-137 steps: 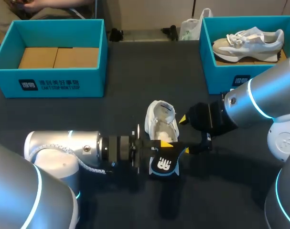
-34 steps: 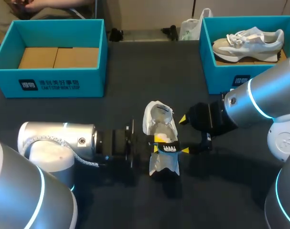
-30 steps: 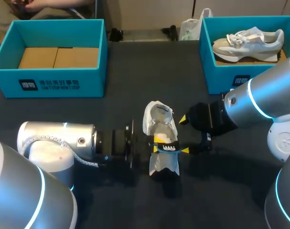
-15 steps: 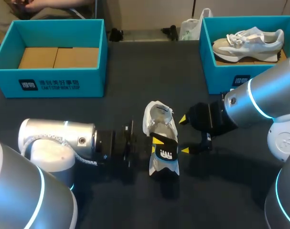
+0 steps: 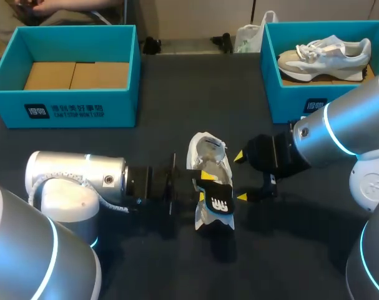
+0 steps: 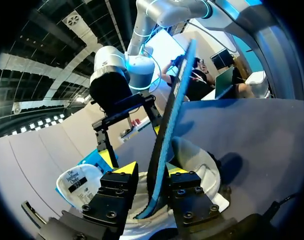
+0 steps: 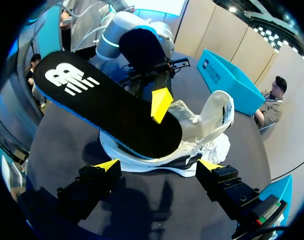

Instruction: Take the shoe out of the shoebox, open the shoe tongue, remove and reinsert the insole, then place the shoe into the shoebox

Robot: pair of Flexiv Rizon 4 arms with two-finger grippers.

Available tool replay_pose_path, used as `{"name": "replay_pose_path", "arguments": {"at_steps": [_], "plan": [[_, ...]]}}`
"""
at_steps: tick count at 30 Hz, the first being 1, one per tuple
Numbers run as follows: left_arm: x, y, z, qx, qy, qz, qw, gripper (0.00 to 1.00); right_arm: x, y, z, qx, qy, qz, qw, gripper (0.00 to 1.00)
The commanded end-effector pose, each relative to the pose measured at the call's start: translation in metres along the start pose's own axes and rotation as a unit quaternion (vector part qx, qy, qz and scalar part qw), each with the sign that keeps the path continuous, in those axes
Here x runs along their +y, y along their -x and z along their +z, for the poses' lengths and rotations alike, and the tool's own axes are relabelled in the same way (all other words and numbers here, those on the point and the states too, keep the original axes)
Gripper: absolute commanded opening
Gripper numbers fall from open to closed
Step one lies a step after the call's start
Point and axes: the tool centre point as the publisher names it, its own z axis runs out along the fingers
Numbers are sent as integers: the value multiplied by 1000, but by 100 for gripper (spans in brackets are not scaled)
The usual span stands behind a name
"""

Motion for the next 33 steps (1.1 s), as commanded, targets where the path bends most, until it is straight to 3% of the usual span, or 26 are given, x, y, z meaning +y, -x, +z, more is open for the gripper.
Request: {"name": "replay_pose_path", "arguments": {"at_steps": [1,6,10,12,18,33], "plan": [[-10,0,-6,3,3,-1,1000,31,0,-1,0,-1,-1,0,1000,100],[-20,-1,-8,17,6,-7,1000,30,0,-1,0,-1,-1,0,1000,100],[-22,-4,-8,29,18,-9,999,16,0,-1,0,-1,-1,0,1000,100],[-21,-5,-8,31,23,-10,999,0,0,-1,0,-1,-1,0,1000,100],[-17,-7,-8,36,31,-9,999,0,0,-1,0,-1,-1,0,1000,100],[17,-3,-4,33,41,12,999,0,0,-1,0,-1,-1,0,1000,100]]}}
